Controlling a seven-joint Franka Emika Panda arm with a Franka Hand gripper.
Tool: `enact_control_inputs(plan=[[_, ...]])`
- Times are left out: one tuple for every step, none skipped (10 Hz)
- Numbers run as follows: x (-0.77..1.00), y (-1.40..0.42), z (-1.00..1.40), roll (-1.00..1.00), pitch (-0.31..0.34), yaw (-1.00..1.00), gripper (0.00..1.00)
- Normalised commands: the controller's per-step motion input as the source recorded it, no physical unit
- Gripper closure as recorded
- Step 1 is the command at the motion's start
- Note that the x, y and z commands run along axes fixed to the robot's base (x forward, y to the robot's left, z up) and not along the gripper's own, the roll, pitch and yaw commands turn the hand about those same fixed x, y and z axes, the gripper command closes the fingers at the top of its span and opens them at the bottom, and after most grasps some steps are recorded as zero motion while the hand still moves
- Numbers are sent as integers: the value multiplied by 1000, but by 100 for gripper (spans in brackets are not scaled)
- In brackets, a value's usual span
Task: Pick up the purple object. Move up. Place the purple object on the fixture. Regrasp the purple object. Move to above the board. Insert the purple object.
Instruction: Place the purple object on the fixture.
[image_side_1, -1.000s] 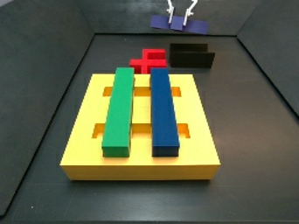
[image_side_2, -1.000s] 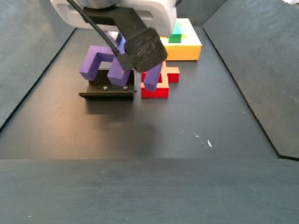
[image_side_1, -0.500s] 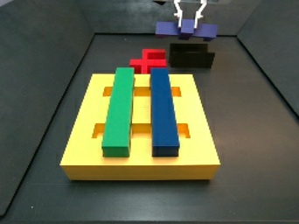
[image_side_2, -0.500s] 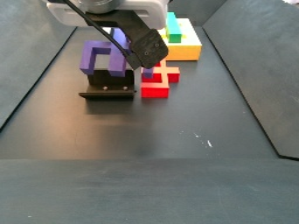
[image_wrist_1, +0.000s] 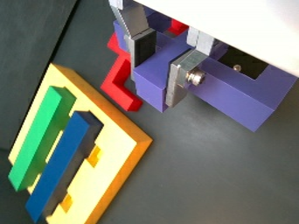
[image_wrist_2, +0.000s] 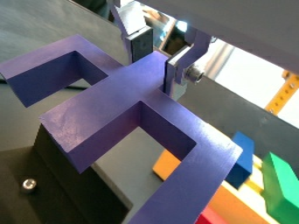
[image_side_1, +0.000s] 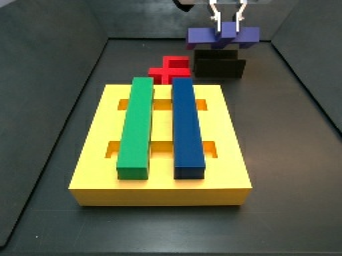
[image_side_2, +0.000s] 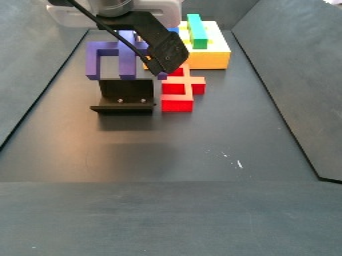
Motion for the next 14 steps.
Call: enact_control_inputs(plan=[[831, 266, -446, -583, 277, 0, 100], [814, 277, -454, -566, 277, -9, 100], [837, 360, -471, -343, 317, -57, 100], [866, 394, -300, -189, 369, -54, 100], [880, 286, -134, -29, 400, -14, 100], [837, 217, -80, 0, 386, 0, 100], [811, 143, -60, 0, 386, 0, 100], [831, 0, 0, 0, 406, 0, 100], [857, 0, 0, 0, 380, 0, 100], [894, -29, -54, -37, 357, 0, 100], [917, -23, -114, -86, 351, -63, 100], [854, 0, -134, -129, 297, -154, 100], [766, 0, -114, -303, 194, -303, 100], [506, 126, -157, -557, 0, -277, 100]])
